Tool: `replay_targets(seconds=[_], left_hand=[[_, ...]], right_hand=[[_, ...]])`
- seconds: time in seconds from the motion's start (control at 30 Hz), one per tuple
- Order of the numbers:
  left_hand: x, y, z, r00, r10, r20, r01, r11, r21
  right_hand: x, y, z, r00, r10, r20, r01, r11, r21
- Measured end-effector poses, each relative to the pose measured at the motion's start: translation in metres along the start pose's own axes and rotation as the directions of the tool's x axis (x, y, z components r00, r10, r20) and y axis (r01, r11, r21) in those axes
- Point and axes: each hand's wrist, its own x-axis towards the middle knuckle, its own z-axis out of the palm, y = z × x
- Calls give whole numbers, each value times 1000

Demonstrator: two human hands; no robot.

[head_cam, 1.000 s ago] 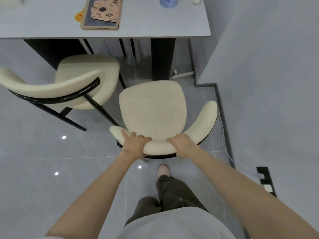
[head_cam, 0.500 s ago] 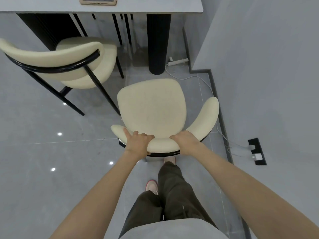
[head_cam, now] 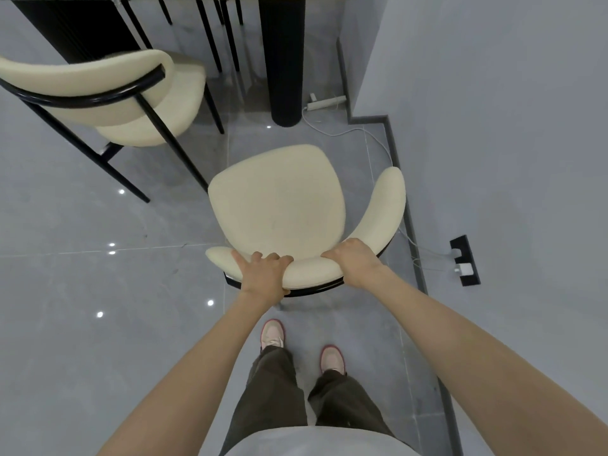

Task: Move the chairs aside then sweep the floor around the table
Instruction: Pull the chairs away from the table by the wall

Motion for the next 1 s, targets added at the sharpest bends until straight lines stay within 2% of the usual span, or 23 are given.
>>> replay_targets(seconds=[0.3,0.47,0.6,0.7,0.83,0.9,1.0], left_hand=[[-25,119,27,999,-45,15,46,994,-97],[-31,175,38,1000,-4,3,4,994,-106],[-32,170,41,997,72,-22,-75,981,-181],[-41,141,48,996,70,-56,-78,986,-150],[-56,103,52,998,14,-63,-26,982,-186],[-58,99,50,998,7,-68,-22,975,-222],[-65,101,51,997,8,-76,-21,984,-179]], right_hand=[[-66,73,42,1000,21,10,-21,1000,-16],[-104,106,56,999,39,-2,-39,996,-85],[-108,104,64,996,85,19,-81,982,-169],[-113,84,66,989,134,54,-121,973,-196],[-116,41,73,996,90,-21,-91,993,-74],[-115,22,79,988,120,-98,-120,993,5],[-119,4,84,968,183,-171,-174,982,70]])
